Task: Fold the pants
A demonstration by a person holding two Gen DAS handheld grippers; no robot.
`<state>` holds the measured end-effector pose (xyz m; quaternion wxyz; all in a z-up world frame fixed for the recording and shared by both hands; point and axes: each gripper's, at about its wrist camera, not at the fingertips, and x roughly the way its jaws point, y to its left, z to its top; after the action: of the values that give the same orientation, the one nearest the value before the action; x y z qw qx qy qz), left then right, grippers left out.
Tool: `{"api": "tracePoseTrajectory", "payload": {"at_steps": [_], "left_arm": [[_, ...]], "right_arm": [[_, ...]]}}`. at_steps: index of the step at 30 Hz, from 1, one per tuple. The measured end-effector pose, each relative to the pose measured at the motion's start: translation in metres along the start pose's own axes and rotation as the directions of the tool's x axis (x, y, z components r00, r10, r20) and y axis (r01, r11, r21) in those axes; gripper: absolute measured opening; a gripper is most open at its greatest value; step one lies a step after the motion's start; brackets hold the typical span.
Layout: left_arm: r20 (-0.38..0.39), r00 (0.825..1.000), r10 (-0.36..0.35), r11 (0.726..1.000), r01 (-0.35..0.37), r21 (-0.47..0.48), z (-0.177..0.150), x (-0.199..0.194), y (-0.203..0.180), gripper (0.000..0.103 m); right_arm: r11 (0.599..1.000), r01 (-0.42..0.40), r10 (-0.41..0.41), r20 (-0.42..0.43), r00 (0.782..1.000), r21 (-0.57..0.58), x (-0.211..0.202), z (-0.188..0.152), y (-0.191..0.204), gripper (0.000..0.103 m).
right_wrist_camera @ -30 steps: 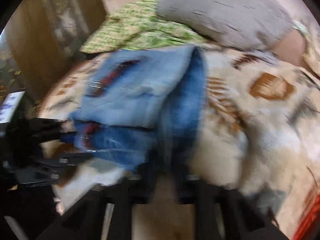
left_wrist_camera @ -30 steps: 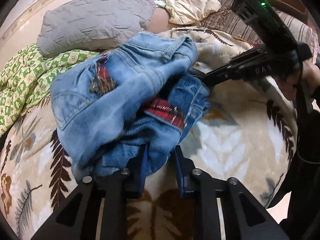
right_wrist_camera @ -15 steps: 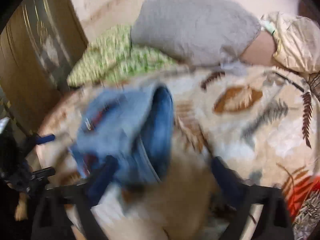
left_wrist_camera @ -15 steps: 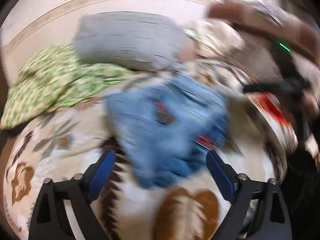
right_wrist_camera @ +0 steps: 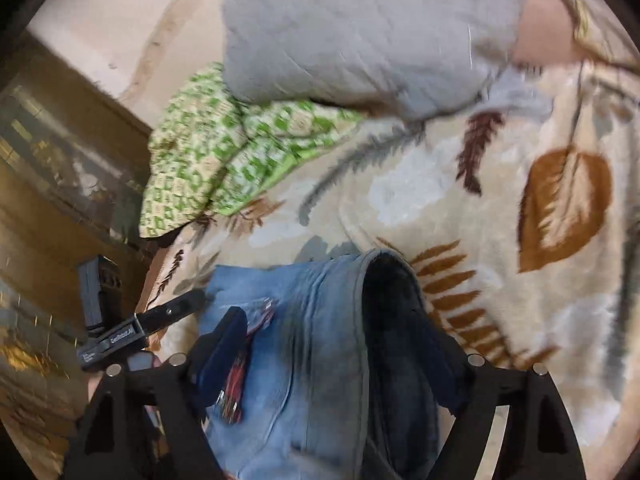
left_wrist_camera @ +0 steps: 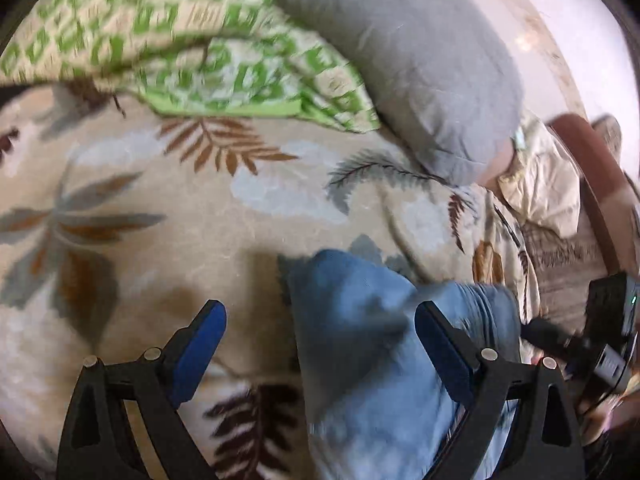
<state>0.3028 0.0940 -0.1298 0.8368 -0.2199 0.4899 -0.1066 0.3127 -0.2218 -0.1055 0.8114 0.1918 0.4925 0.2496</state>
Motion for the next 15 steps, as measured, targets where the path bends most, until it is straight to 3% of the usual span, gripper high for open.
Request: {"api": "tracePoseTrajectory", "payload": {"at_steps": [1, 2, 3, 4, 5, 6, 8, 12, 15], "left_arm": [[-0.016, 1.0, -0.016, 1.0, 0.015, -0.012, 0.003, 0.007, 0.002, 0.095], [-0.031, 0.999, -0.039, 0.999, 0.038, -0.022, 0.004, 0.014, 0.002, 0.095], [-0.04, 0.998, -0.053, 0.998, 0.052, -0.019, 0.005, 0.019, 0.001, 0.095], [-0.038, 0.998, -0.059, 0.998, 0.059, -0.007, 0.005, 0.022, 0.0, 0.082], [-0.044, 0.997, -0.068, 0.997, 0.069, 0.021, 0.003, 0.026, -0.003, 0.062], [-0.068, 0.996, -0.062, 0.997, 0.065, 0.044, 0.001, 0.03, -0.004, 0.037], [-0.083, 0.996, -0.028, 0.997, 0.035, 0.073, -0.001, 0.039, -0.002, 0.037], [-0.097, 0.995, -0.029, 0.996, 0.037, 0.084, -0.002, 0.046, 0.0, 0.038], [-0.09, 0.996, -0.005, 0.995, 0.014, 0.103, -0.001, 0.045, -0.003, 0.047]], "right_arm": [[1.0, -0.003, 0.003, -0.019, 1.0, 0.007, 0.009, 0.002, -0.001, 0.079], [1.0, -0.005, 0.005, -0.037, 0.999, 0.012, 0.019, 0.004, -0.002, 0.065], [1.0, -0.009, 0.009, -0.048, 0.999, 0.012, 0.026, 0.004, -0.003, 0.033], [1.0, -0.008, 0.008, -0.052, 0.999, -0.001, 0.03, 0.003, -0.002, 0.017], [1.0, 0.001, -0.002, -0.053, 0.999, -0.023, 0.034, 0.0, -0.001, 0.007], [0.999, 0.009, -0.011, -0.049, 0.999, -0.04, 0.035, -0.003, -0.002, 0.005], [0.996, 0.043, -0.047, -0.042, 0.998, -0.081, 0.035, -0.015, -0.007, 0.004], [0.999, -0.04, 0.041, -0.044, 0.998, 0.015, 0.043, -0.042, -0.041, 0.004], [1.0, -0.009, 0.009, -0.028, 1.0, -0.001, 0.042, -0.04, -0.036, 0.004]]}}
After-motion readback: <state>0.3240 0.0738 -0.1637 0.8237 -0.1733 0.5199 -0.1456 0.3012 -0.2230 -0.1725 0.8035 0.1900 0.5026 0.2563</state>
